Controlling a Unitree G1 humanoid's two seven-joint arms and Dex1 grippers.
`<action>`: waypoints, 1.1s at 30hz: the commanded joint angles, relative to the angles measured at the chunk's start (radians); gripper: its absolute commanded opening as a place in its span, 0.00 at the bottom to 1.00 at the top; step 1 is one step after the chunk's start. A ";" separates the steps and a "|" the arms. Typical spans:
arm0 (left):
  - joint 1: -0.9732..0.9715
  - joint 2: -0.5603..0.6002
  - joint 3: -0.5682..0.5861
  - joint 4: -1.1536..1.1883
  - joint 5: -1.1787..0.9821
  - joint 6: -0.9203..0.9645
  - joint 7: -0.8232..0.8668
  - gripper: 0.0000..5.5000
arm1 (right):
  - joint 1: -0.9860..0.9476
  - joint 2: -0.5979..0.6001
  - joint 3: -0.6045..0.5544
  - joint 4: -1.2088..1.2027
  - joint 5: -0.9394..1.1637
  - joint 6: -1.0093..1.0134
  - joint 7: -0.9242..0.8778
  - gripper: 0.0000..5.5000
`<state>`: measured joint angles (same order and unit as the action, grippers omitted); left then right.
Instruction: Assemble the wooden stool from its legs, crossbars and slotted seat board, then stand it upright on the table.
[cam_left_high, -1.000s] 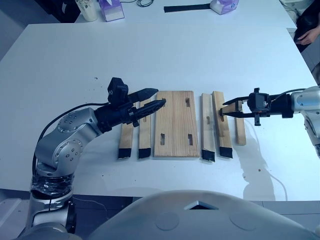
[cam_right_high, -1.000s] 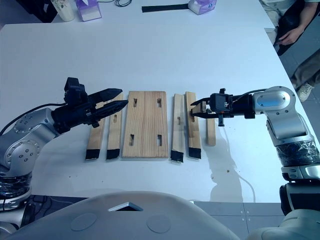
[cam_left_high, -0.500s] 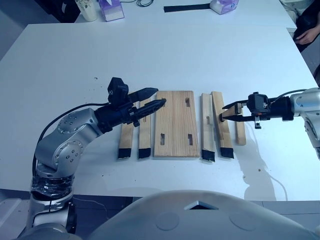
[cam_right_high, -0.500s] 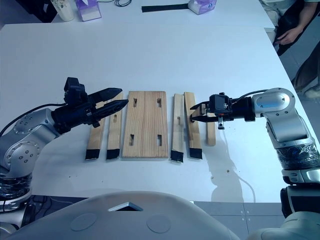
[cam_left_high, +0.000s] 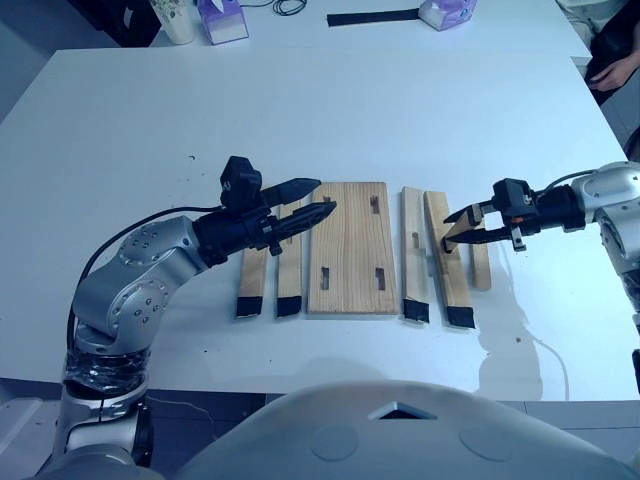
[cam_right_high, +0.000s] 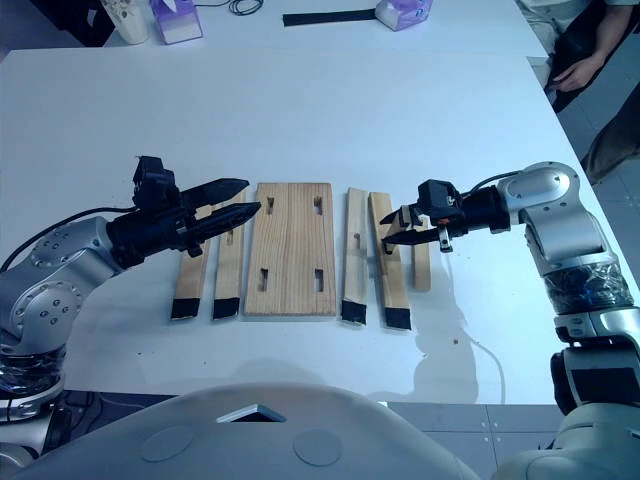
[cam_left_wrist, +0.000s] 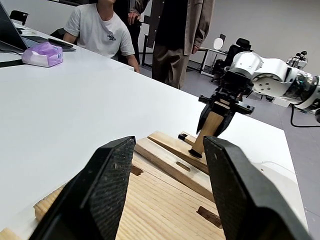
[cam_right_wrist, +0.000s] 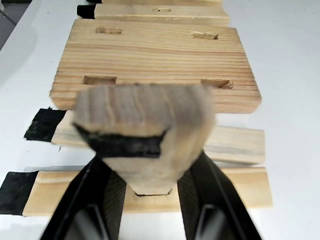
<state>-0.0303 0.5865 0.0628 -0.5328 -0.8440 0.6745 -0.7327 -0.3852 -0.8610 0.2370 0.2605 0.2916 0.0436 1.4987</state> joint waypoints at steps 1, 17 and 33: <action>-0.012 0.021 -0.008 0.010 0.006 0.015 -0.018 0.46 | 0.068 0.021 0.082 0.118 -0.131 -0.039 -0.016 0.24; -0.040 0.038 -0.016 0.042 0.013 0.020 -0.057 0.46 | 0.159 0.086 0.066 0.145 -0.165 -0.121 -0.175 0.53; 0.001 0.023 -0.009 0.037 0.046 -0.032 -0.054 0.46 | 0.170 -0.047 -0.206 -0.324 0.131 0.218 -0.149 0.53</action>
<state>-0.0280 0.6107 0.0506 -0.4943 -0.8054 0.6509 -0.7862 -0.2141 -0.8864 0.0683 -0.0026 0.3843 0.2098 1.3586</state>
